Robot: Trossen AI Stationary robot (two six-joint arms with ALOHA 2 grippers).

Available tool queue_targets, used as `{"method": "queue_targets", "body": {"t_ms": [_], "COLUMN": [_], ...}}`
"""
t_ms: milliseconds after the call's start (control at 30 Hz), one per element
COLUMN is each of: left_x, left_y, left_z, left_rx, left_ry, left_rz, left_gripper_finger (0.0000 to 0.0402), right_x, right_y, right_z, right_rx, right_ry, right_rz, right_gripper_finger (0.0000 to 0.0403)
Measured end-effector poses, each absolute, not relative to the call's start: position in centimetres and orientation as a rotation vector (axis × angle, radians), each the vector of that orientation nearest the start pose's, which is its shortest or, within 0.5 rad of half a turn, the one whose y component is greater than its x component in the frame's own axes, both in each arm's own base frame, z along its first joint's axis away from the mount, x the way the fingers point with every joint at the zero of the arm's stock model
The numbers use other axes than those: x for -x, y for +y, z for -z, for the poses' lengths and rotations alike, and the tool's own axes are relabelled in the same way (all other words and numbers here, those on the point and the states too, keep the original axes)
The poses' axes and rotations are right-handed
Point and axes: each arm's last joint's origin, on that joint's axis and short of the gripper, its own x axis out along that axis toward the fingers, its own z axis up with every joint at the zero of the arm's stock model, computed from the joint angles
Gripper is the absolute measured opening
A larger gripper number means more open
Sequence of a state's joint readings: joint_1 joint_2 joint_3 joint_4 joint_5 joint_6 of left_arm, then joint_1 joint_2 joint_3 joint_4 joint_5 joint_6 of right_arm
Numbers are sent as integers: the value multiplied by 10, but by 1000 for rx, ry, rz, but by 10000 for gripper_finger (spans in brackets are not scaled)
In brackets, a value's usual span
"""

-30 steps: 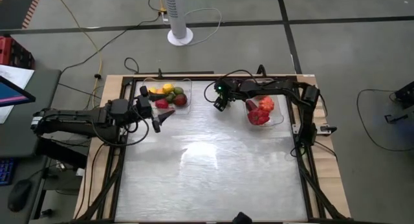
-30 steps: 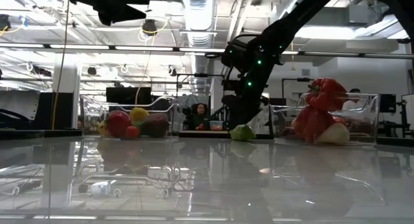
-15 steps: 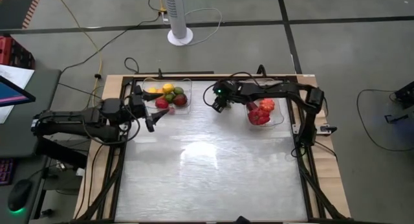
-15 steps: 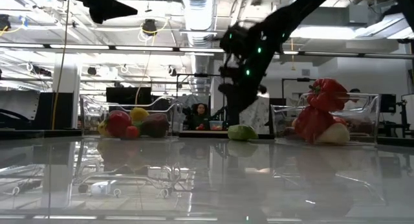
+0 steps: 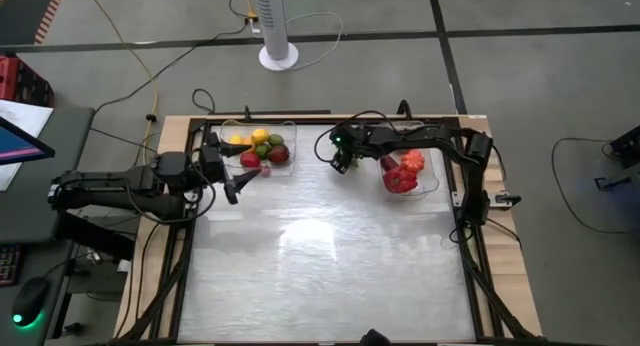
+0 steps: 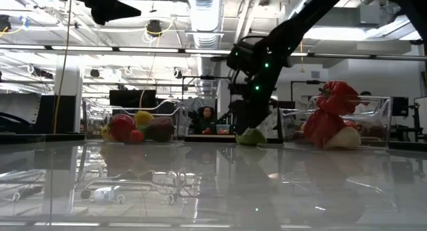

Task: Sort produce into baskets
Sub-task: Put the red chayote into the right transparent bin

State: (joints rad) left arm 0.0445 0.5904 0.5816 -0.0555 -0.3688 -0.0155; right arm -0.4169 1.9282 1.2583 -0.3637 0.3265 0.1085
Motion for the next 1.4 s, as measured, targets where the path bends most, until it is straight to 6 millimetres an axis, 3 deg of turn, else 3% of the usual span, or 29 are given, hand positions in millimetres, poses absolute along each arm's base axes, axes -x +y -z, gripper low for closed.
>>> {"method": "queue_targets", "body": {"t_ms": [233, 667, 867, 1033, 1133, 1267, 1400], "left_x": [-140, -140, -140, -140, -140, -140, -140], "left_y": [17, 17, 17, 17, 17, 17, 17], "left_z": [-301, -301, -300, -300, -299, -298, -298], "left_rx": [2, 0, -2, -3, -3, 6, 22], "left_ry": [70, 70, 82, 86, 91, 98, 96], "left_rz": [-409, -410, -415, -418, -418, -419, -417], "left_gripper_finger": [332, 332, 332, 332, 332, 332, 332], "right_x": [-356, -358, -347, -325, -308, -281, -254], "right_y": [-167, -156, -140, -123, -114, -106, -100], "right_z": [-143, -151, -192, -245, -266, -273, -263], "right_rx": [-149, -124, -106, -57, -32, -54, -87], "right_ry": [1076, 1082, 1043, 956, 892, 855, 849], "right_rz": [715, 680, 658, 722, 766, 825, 883], "right_gripper_finger": [339, 219, 232, 235, 233, 236, 237]}}
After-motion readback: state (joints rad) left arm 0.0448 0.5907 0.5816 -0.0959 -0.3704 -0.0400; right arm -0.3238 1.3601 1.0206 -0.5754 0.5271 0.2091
